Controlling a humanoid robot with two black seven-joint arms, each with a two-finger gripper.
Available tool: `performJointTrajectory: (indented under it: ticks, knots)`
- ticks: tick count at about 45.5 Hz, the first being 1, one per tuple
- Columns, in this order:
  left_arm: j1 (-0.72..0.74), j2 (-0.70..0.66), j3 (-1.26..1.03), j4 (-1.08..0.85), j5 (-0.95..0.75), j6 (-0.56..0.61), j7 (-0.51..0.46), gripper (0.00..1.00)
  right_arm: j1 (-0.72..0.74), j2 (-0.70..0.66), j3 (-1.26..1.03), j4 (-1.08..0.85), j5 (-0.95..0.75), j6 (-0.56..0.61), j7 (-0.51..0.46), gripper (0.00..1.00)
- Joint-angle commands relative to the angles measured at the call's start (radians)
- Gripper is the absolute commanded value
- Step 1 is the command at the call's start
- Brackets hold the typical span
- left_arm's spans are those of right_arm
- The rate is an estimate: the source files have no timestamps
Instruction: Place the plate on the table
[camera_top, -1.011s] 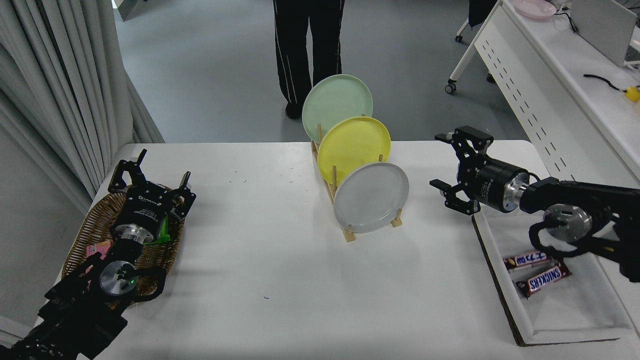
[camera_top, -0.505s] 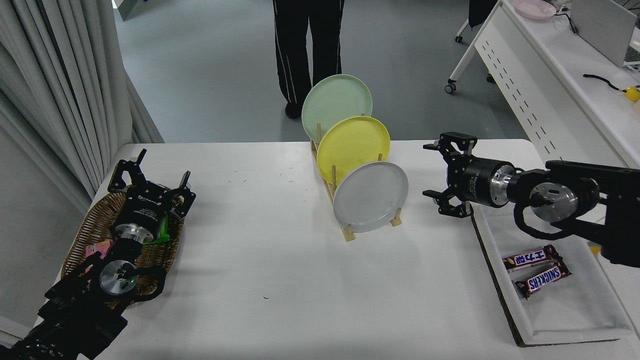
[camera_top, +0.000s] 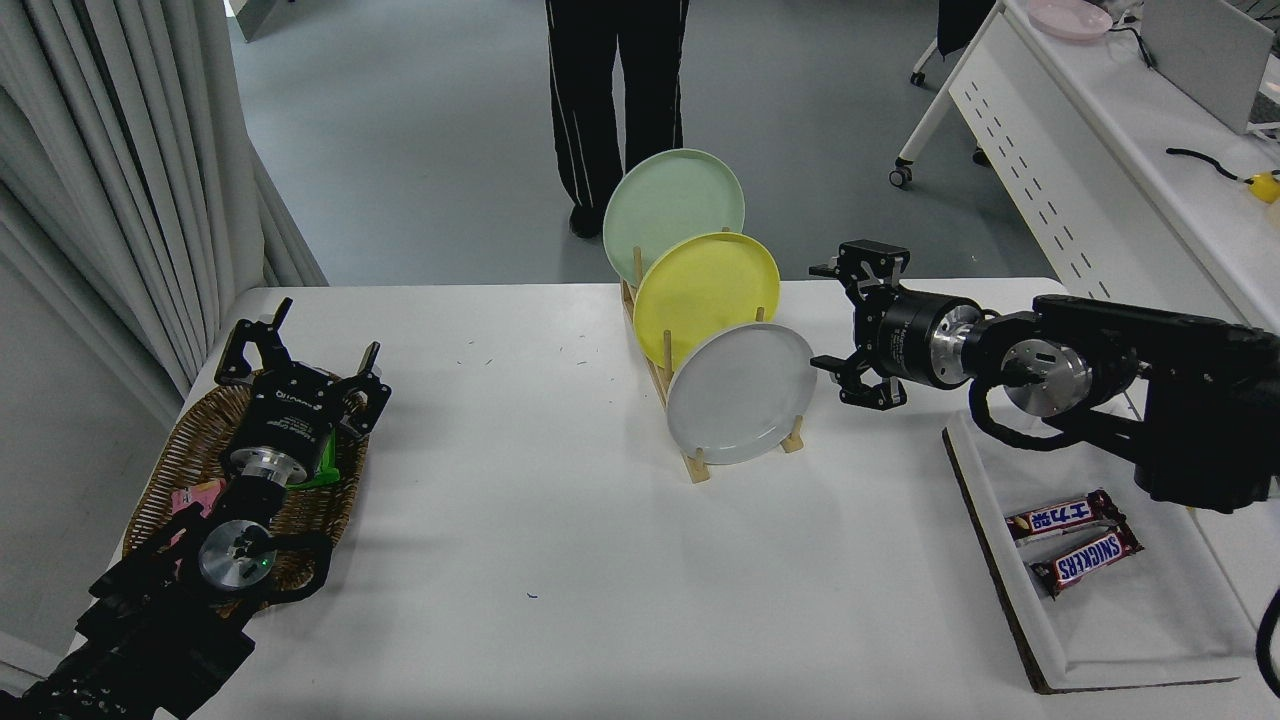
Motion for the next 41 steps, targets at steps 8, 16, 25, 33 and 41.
performJointTrajectory:
  ticks: [8,16,25,33,41]
  knots:
    - [0.000,0.000,0.000,0.000,0.000,0.000,0.000,1.00,-0.008,0.084,0.022,-0.068,0.020,-0.071,-0.048,0.94]
    - [0.000,0.000,0.000,0.000,0.000,0.000,0.000,1.00,-0.014,0.119,0.022,-0.113,0.034,-0.077,-0.049,0.87]
    - [0.000,0.000,0.000,-0.001,0.000,0.000,0.000,1.00,-0.018,0.147,0.025,-0.133,0.043,-0.077,-0.049,0.87]
    - [0.000,0.000,0.000,0.000,0.000,0.000,0.000,1.00,-0.018,0.176,0.034,-0.157,0.049,-0.077,-0.051,0.78]
    - [0.000,0.000,0.000,0.000,0.000,0.000,0.000,1.00,-0.030,0.196,0.051,-0.157,0.054,-0.078,-0.053,0.68]
